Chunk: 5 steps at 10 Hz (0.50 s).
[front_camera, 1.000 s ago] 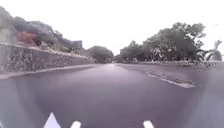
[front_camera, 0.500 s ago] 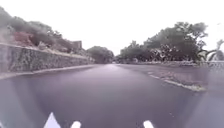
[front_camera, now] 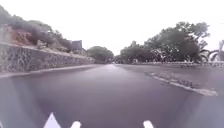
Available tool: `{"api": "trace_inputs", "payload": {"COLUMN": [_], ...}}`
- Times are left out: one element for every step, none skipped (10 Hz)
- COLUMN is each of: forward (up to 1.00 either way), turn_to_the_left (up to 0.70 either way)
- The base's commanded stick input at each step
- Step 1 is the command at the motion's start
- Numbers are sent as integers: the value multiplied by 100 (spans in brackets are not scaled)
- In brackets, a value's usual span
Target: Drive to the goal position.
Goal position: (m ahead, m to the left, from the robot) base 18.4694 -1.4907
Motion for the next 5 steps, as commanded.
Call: {"api": "trace_inputs", "payload": {"forward": [70, 70, 70, 70, 70], "turn_to_the_left": [0, 0, 0, 0, 0]}}
